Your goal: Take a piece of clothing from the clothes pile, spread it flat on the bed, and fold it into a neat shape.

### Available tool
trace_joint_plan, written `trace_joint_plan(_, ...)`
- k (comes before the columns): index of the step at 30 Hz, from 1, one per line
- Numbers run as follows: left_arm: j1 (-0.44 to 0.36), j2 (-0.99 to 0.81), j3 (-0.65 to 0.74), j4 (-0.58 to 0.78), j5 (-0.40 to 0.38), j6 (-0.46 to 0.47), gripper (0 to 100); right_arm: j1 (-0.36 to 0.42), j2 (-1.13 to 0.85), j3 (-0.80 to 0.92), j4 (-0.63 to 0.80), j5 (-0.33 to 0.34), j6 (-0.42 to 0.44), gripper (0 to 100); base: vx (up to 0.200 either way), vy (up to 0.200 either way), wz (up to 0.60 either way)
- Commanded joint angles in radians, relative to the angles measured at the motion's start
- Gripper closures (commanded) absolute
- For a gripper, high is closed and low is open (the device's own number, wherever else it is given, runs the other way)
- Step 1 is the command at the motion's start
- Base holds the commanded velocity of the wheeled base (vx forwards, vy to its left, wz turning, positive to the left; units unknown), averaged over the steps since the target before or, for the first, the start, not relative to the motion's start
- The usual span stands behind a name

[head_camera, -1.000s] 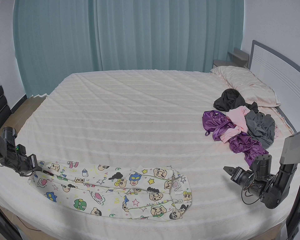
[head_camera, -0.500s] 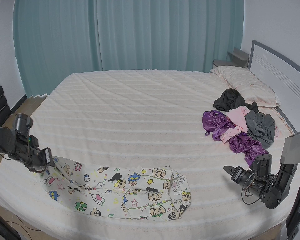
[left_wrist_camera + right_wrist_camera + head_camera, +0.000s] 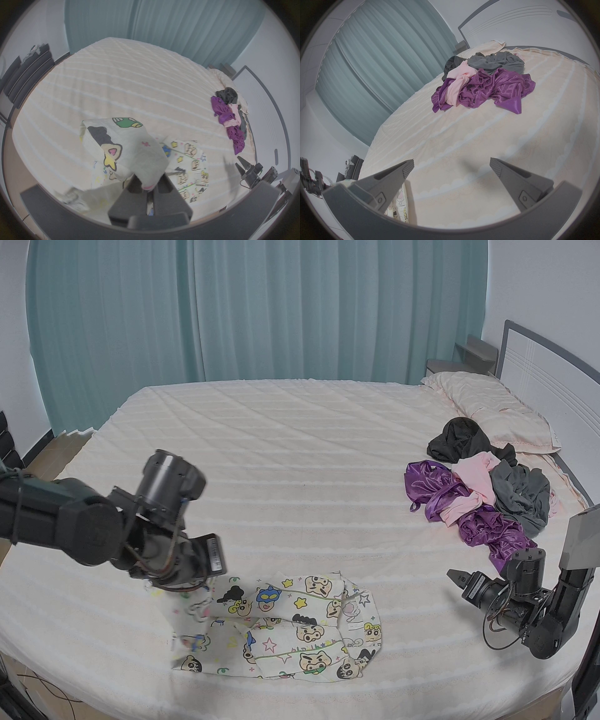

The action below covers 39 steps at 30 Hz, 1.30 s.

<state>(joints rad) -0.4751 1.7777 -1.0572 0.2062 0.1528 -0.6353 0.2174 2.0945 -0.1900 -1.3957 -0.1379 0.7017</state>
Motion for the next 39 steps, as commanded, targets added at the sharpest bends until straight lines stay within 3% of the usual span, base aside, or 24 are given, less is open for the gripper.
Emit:
trace_joint_plan(1,-0.180,0.207,-0.184,0.029,0.068,-0.073,100,0.002,0.012,0.003,-0.008,0.000,-0.001,0,0.000,0.000,0.00)
trace_joint_plan(9,-0.237,0.290,-0.357,0.131,0.064,-0.115,100,0.002,0.018,0.001,-0.009,0.000,-0.002,0,0.000,0.000,0.00)
trace_joint_plan(23,-0.298,0.293,-0.405,0.154,0.053,-0.112,100,0.008,0.018,0.001,-0.009,0.000,-0.002,0,0.000,0.000,0.00)
trace_joint_plan(28,-0.332,0.284,-0.438,0.151,0.004,-0.116,100,0.010,0.019,0.000,-0.009,0.000,-0.002,0,0.000,0.000,0.00)
trace_joint_plan(37,-0.333,0.284,-0.438,0.148,0.002,-0.119,100,0.013,0.024,0.001,-0.011,0.000,-0.002,0,0.000,0.000,0.00)
trace_joint_plan(38,-0.333,0.284,-0.437,0.148,0.001,-0.119,0,0.014,0.024,0.001,-0.011,0.000,-0.002,0,0.000,0.000,0.00)
trace_joint_plan(39,-0.333,0.284,-0.437,0.148,-0.001,-0.119,0,0.014,0.024,0.001,-0.011,0.000,-0.002,0,0.000,0.000,0.00)
